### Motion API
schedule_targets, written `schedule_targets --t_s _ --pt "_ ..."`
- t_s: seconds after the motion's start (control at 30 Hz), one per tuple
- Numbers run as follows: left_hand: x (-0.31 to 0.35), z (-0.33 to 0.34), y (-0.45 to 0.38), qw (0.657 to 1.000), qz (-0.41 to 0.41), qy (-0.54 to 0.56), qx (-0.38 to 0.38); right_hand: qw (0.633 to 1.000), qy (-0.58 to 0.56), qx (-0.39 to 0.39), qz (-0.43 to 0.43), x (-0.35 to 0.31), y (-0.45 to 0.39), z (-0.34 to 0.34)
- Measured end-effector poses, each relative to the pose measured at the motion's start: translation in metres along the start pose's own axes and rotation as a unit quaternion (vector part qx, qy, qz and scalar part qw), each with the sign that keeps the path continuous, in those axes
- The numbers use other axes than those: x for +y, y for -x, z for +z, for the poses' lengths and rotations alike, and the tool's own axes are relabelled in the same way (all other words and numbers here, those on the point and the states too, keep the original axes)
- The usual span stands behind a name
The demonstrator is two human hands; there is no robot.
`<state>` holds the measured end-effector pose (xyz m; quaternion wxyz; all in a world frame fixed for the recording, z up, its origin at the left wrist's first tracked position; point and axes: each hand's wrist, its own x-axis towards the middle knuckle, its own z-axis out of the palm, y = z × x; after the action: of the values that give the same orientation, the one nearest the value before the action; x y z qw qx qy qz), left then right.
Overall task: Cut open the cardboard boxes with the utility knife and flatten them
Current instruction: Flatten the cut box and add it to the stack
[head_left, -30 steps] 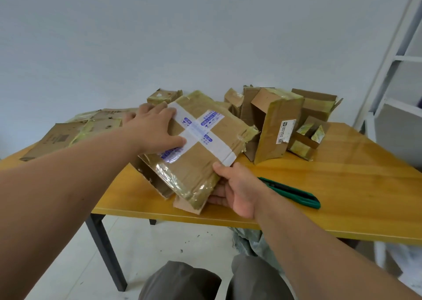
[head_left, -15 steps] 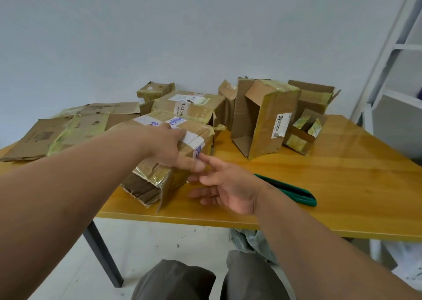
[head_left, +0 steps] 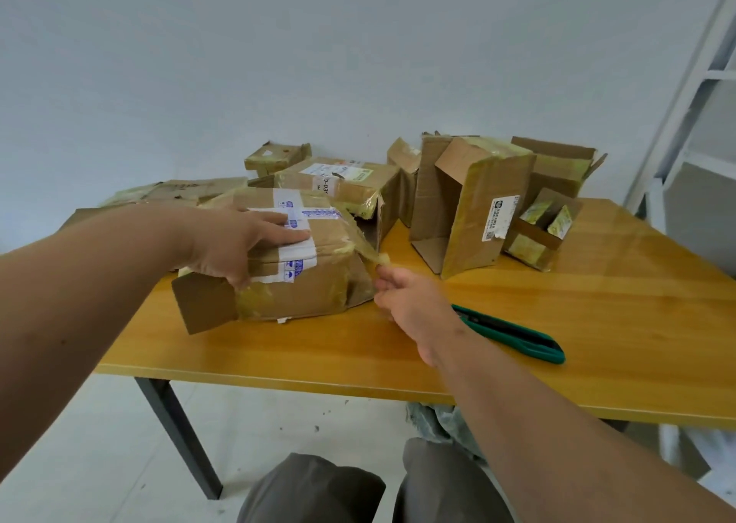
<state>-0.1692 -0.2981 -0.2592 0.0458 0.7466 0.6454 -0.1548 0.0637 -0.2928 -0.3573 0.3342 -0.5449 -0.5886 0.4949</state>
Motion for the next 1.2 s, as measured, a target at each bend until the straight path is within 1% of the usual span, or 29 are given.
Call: schedule_targets --t_s 0.17,0.27,0.4,0.5,0.63,0.77,0.9,0.97,1.07,1.2 --pt "-0.012 0.018 0.001 0.998 -0.018 0.063 0.020 0.998 -0.048 -0.027 -0.017 -0.002 -0.006 0.014" --pt "-0.012 0.017 -0.001 0.997 -0.023 0.076 0.022 0.996 -0.093 -0.012 0.000 -0.007 -0.015 0.020" --pt "-0.013 0.014 -0.003 0.995 -0.007 0.098 0.024 0.988 -0.155 0.015 0.020 -0.012 -0.030 0.027" --pt "-0.016 0.014 -0.007 0.992 0.000 0.122 0.028 0.980 -0.200 -0.005 0.019 -0.016 -0.038 0.030" --pt "-0.017 0.016 -0.010 0.994 0.005 0.100 0.039 0.974 -0.222 -0.035 0.022 -0.019 -0.042 0.033" --pt "-0.017 0.017 -0.010 0.995 0.004 0.096 0.035 0.976 -0.217 -0.033 0.012 -0.017 -0.043 0.031" --pt "-0.017 0.019 -0.010 0.994 0.008 0.095 0.045 0.984 -0.176 -0.026 -0.011 -0.016 -0.039 0.025" --pt "-0.016 0.020 -0.008 0.994 0.011 0.102 0.046 0.987 -0.158 -0.010 -0.028 -0.014 -0.034 0.018" --pt "-0.013 0.020 -0.007 0.993 0.008 0.105 0.048 0.988 -0.143 0.033 -0.044 -0.006 -0.026 0.002" --pt "-0.007 0.019 -0.004 0.993 0.000 0.109 0.041 0.994 -0.093 0.004 -0.058 -0.001 -0.014 -0.008"
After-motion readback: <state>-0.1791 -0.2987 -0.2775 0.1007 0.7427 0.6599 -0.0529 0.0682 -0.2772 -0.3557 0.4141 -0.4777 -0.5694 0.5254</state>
